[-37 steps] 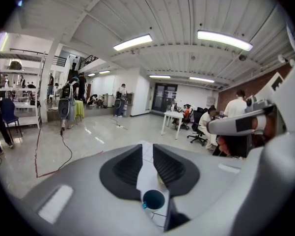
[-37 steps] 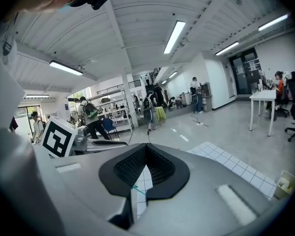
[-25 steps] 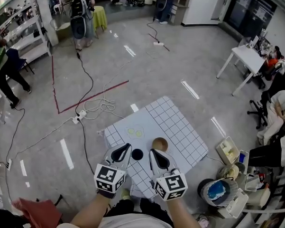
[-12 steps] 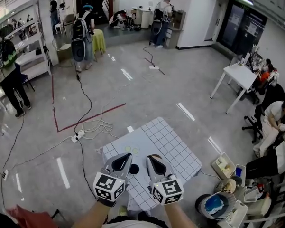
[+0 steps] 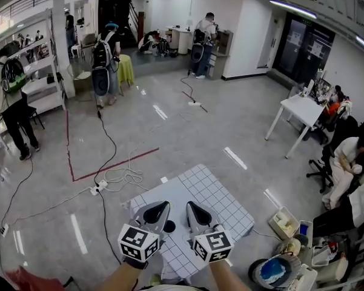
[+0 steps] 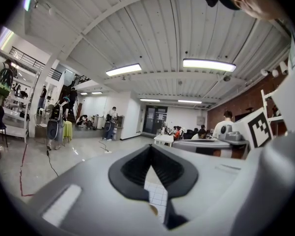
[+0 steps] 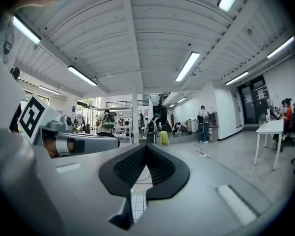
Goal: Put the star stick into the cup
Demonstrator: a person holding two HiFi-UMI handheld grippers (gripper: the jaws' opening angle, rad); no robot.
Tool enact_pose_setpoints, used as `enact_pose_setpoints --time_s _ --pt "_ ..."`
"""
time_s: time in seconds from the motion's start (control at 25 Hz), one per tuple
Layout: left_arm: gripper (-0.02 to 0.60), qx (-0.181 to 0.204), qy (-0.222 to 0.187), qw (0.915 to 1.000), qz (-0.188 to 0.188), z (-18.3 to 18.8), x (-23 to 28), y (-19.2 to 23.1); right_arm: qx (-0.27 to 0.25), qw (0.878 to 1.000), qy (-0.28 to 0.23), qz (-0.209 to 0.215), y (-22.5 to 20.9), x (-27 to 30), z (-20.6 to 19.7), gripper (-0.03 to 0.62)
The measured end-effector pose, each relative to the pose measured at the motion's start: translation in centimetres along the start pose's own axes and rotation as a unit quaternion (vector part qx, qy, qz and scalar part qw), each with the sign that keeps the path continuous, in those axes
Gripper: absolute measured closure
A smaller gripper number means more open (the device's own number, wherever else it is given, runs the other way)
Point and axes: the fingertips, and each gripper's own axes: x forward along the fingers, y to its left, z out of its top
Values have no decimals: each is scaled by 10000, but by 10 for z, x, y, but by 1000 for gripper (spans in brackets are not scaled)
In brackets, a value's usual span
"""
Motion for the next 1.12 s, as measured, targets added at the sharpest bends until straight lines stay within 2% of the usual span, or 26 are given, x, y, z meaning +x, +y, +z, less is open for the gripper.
enact_pose_setpoints --time_s 0.32,1.12 --pt "575 87 -210 9997 -38 22 -5 -9 -137 9996 -232 -17 0 -5 20 583" --pt "575 33 -159 9999 20 11 -1 -5 -196 9997 -165 -63 -5 1 11 585"
